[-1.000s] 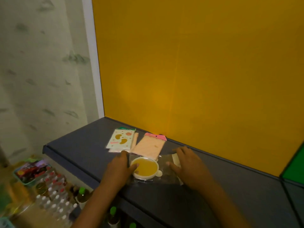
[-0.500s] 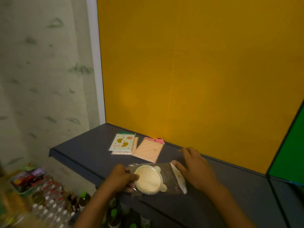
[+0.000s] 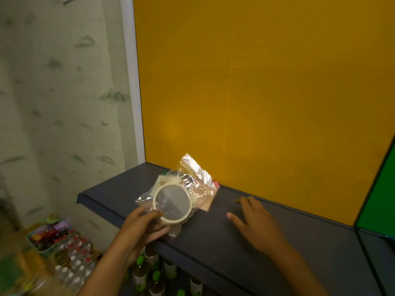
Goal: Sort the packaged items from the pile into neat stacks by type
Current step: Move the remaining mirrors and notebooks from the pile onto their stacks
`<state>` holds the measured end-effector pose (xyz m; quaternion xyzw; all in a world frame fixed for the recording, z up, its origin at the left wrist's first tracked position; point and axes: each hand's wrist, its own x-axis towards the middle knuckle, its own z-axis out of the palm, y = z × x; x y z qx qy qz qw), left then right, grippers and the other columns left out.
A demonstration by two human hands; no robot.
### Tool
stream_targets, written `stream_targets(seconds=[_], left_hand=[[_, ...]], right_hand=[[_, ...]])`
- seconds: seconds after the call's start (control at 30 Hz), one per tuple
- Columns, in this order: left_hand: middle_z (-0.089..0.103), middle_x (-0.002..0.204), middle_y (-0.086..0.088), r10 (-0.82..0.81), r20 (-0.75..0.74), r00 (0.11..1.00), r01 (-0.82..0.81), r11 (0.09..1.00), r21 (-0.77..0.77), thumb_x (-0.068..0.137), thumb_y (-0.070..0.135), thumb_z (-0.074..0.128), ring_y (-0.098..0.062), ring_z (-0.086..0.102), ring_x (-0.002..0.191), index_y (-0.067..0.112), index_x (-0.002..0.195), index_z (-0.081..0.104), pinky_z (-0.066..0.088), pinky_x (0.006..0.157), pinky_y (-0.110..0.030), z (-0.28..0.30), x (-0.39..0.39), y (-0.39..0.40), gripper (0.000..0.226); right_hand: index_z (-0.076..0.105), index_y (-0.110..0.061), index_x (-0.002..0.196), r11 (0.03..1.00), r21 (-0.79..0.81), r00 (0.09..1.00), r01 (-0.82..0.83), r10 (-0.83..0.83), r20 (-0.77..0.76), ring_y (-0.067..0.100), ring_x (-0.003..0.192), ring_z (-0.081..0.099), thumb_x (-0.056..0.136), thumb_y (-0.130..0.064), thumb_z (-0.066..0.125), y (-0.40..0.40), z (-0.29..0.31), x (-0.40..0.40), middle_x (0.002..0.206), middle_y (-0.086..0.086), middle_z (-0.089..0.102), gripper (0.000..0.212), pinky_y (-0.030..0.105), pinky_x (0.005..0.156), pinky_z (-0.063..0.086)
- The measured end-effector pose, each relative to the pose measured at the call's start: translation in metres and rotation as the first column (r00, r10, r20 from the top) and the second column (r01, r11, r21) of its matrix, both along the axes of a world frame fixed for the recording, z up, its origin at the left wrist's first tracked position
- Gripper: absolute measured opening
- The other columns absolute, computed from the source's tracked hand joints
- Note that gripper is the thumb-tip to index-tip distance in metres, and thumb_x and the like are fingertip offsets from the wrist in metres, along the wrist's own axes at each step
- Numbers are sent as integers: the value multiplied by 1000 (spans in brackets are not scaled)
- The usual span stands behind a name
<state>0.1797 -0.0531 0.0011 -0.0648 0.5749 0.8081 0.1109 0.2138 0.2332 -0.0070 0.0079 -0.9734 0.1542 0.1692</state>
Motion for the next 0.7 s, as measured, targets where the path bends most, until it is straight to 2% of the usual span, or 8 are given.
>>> stream_targets(seconds=[0.07,0.27,0.43,0.57,0.7], left_hand=[[70,106,-19,15,-1,1000,-15,998,67,80,1,67,-31,71,92,6,115,59,58,81,-45,0,-13,-3,36],[70,106,-20,22,1,1000,-22,973,229,72,-3,67,-33,70,92,4,120,55,60,72,-42,2,-63,-18,50],[64,113,-23,3,-4,1000,-2,961,278,81,-2,61,-33,66,96,2,118,57,60,68,-37,2,-107,-35,37],[63,114,-24,-23,-17,1000,27,954,298,81,1,61,-34,66,98,-1,124,53,60,70,-38,-4,-143,-45,44],[62,113,-28,-87,37,996,71,946,317,84,3,58,-38,63,105,-2,114,57,58,73,-39,-12,-173,-50,31]], right_hand=[[40,-28,134,1000,1,1000,14,-14,19,12,123,44,93,-60,40,-5,2,-11,136,-6,43,52,29,98,42],[33,-22,143,995,27,986,99,-101,129,16,129,42,92,-60,42,-23,4,-55,146,-1,39,64,33,103,43],[21,-14,149,977,17,931,212,-207,301,24,135,40,91,-59,46,-46,4,-103,152,7,36,78,38,107,40],[25,-14,147,957,19,887,289,-275,372,25,131,44,89,-65,43,-69,-7,-136,148,8,42,79,38,104,42],[30,-12,144,926,70,852,370,-369,371,25,126,47,83,-74,42,-86,-18,-162,142,10,46,88,37,100,45]])
